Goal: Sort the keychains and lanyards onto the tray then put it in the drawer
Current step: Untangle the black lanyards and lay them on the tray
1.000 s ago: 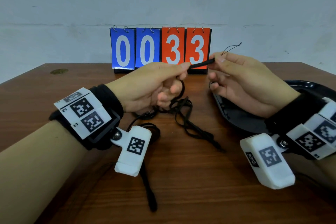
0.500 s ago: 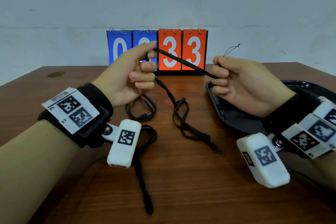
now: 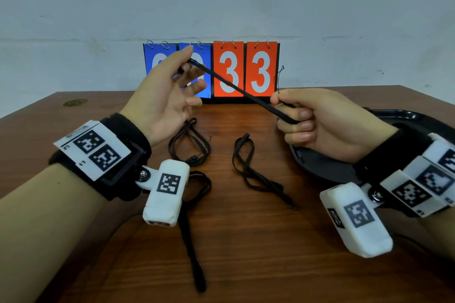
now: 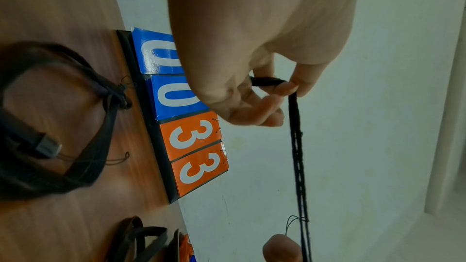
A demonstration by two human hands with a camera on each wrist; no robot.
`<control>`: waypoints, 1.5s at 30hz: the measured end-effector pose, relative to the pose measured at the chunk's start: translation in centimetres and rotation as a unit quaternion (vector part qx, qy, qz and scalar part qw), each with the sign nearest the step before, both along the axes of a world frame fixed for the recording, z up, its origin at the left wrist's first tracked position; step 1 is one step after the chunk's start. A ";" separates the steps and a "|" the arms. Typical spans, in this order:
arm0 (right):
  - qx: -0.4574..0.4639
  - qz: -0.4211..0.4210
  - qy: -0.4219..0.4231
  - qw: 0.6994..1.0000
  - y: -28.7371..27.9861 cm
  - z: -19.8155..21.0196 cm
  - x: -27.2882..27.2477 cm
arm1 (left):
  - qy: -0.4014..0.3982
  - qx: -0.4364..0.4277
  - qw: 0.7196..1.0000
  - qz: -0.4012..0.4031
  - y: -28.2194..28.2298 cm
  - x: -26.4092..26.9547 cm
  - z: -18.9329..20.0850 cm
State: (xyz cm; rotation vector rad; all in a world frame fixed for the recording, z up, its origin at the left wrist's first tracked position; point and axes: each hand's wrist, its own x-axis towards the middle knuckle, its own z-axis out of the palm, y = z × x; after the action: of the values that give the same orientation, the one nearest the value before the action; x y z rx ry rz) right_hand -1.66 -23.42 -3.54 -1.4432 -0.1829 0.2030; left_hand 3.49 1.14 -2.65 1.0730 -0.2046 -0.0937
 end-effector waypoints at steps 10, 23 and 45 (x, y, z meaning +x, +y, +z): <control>0.006 -0.021 -0.005 1.000 -0.2 -0.2 0.4 | 0.023 -0.096 0.994 -0.047 0.1 0.1 0.1; -0.029 -0.018 -0.074 0.997 0.2 -0.5 0.5 | -0.059 0.039 0.953 -0.295 0.1 -1.8 0.4; -0.156 0.145 -0.089 0.973 1.0 -0.4 -1.3 | -0.036 0.066 0.942 -0.327 -0.7 -1.9 -0.4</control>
State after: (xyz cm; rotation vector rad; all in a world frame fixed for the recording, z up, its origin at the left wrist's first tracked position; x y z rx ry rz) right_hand -2.94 -22.39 -3.91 -1.7464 -0.5283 0.3529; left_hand 1.63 0.41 -3.01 1.1066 -0.6252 -0.6749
